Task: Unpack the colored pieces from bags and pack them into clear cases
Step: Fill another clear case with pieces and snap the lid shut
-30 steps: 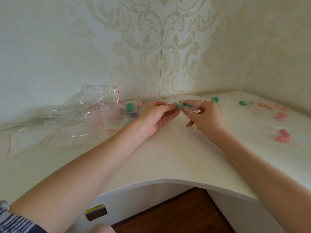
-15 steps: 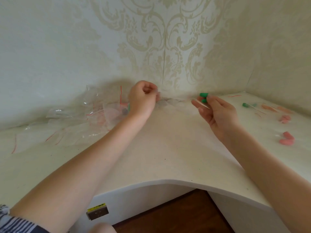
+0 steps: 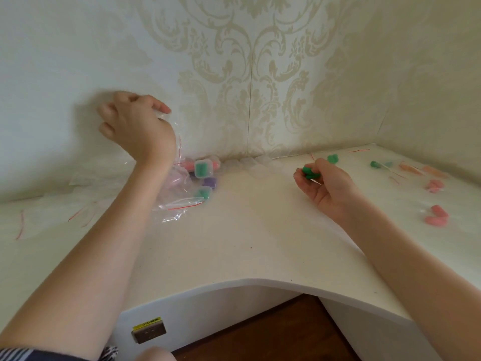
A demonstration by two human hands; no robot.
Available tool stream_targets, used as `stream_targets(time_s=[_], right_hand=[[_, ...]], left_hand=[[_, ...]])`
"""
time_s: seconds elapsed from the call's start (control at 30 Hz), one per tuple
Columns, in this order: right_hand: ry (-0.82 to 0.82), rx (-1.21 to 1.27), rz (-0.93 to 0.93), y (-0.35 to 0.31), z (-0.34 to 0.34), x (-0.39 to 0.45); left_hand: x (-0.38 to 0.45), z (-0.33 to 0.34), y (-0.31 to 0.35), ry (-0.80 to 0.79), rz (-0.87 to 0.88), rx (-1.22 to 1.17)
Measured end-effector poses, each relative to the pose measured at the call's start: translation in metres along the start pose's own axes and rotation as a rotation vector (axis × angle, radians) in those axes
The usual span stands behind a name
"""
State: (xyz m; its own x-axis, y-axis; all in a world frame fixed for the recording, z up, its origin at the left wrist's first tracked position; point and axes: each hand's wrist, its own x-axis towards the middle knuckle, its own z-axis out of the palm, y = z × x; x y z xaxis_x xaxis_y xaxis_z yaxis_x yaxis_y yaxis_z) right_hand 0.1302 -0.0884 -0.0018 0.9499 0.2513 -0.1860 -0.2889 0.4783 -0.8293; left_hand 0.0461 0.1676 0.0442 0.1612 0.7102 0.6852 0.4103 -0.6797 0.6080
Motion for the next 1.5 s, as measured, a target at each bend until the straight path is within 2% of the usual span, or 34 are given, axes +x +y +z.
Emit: stream_targets(time_s=[0.07,0.13,0.2,0.23,0.3,0.33,0.43,0.5,0.67,0.77,0.87,1.0,1.1,1.23,1.33,1.5], right_hand=[[-0.003,-0.025,0.026,0.001,0.001,-0.001],[-0.017,-0.113,0.034,0.002,0.001,-0.002],[-0.024,-0.215,0.017,0.002,0.001,-0.002],[-0.019,-0.245,0.009,0.002,0.001,-0.001],[-0.006,-0.286,0.004,0.004,0.001,-0.001],[-0.005,-0.307,0.004,0.004,0.002,-0.001],[-0.029,-0.344,-0.003,0.006,0.002,0.0],[-0.053,-0.362,-0.008,0.006,0.001,-0.001],[-0.111,-0.433,-0.056,0.009,-0.001,-0.001],[-0.103,-0.486,-0.105,0.01,-0.001,-0.001],[-0.077,-0.552,-0.104,0.011,0.001,0.0],[-0.07,-0.994,-0.277,0.014,0.002,-0.003],[-0.114,-1.115,-0.368,0.017,-0.001,-0.002],[-0.093,-1.223,-0.387,0.017,0.0,-0.003],[-0.051,-1.211,-0.359,0.015,0.0,-0.003],[-0.114,-1.127,-0.249,0.011,0.001,-0.006]], left_hand=[[-0.008,0.0,0.001,0.012,0.175,0.068],[-0.015,0.008,0.0,0.067,0.447,0.091],[-0.022,0.02,0.005,0.08,0.736,-0.015],[-0.029,0.027,0.01,-0.002,0.862,-0.096],[-0.046,0.037,0.021,-0.277,1.082,-0.185],[-0.058,0.043,0.025,-0.432,1.134,-0.166],[-0.089,0.053,0.027,-0.851,1.033,0.101],[-0.096,0.054,0.024,-0.973,0.944,0.117],[-0.091,0.059,0.021,-0.9,0.798,-0.125],[-0.093,0.059,0.023,-0.948,0.657,-0.131],[-0.092,0.057,0.024,-0.925,0.602,-0.187],[-0.096,0.048,0.031,-0.883,0.546,-0.293],[-0.102,0.042,0.04,-0.898,0.57,-0.39],[-0.109,0.037,0.044,-0.815,0.744,-0.44],[-0.111,0.033,0.046,-0.782,0.838,-0.47],[-0.11,0.032,0.046,-0.763,0.859,-0.508]])
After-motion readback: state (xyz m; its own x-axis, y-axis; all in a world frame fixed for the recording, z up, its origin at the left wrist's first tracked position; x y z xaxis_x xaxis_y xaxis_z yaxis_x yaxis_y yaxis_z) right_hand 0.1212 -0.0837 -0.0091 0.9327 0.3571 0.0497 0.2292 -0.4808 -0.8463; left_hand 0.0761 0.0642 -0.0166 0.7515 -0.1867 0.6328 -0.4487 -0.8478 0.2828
